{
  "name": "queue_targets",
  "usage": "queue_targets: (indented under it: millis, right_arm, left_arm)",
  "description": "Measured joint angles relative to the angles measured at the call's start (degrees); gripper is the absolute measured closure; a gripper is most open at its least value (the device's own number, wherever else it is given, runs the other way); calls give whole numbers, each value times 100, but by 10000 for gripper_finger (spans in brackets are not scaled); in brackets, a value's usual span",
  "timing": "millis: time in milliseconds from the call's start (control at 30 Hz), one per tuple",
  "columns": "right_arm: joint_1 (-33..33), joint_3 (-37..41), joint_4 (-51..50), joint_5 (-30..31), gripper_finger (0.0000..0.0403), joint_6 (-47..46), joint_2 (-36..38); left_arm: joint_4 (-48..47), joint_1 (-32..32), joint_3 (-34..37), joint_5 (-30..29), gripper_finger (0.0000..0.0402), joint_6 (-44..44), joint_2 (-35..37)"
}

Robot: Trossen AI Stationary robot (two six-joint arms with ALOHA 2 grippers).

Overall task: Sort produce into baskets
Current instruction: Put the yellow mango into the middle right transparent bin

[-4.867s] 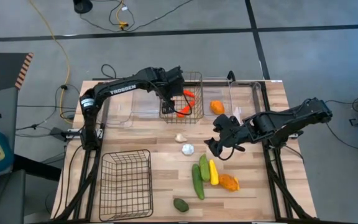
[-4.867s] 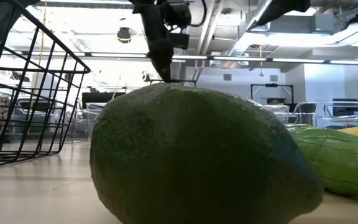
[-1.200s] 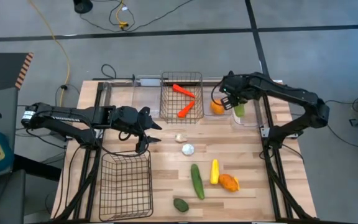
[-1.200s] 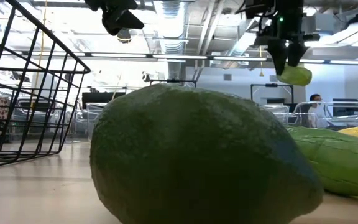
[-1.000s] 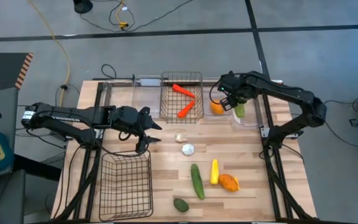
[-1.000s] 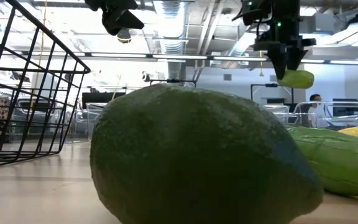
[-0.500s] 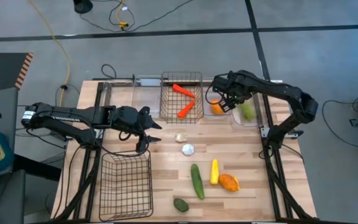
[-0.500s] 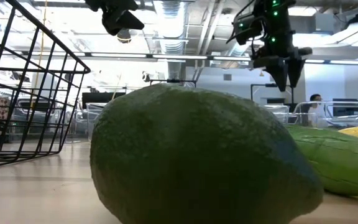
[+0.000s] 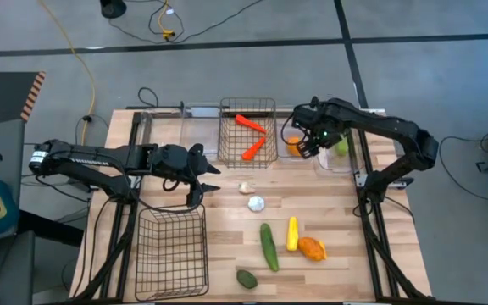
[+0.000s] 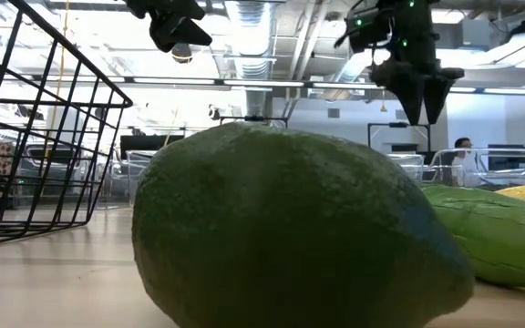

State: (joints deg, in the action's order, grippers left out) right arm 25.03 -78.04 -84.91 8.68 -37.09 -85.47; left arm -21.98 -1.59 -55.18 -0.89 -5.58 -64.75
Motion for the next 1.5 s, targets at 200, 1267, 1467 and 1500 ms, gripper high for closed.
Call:
queue_targets:
  millis: [200, 1267, 1467, 1500]
  right_arm:
    - [-649, 0, 100, -283, 143, -231, 42]
    - [-4086, 0, 1702, -410, 143, -1706, 42]
    - [-4558, 0, 2011, -412, 143, -1704, 42]
    - [-4614, 0, 2076, -412, 143, -1702, 42]
  left_arm:
    - [0, -1, 0, 0, 168, -2, 0]
    - [-2, -2, 0, 2, 168, -2, 0]
    - [-2, -2, 0, 2, 168, -4, 0]
    - [-2, 0, 0, 2, 168, -4, 0]
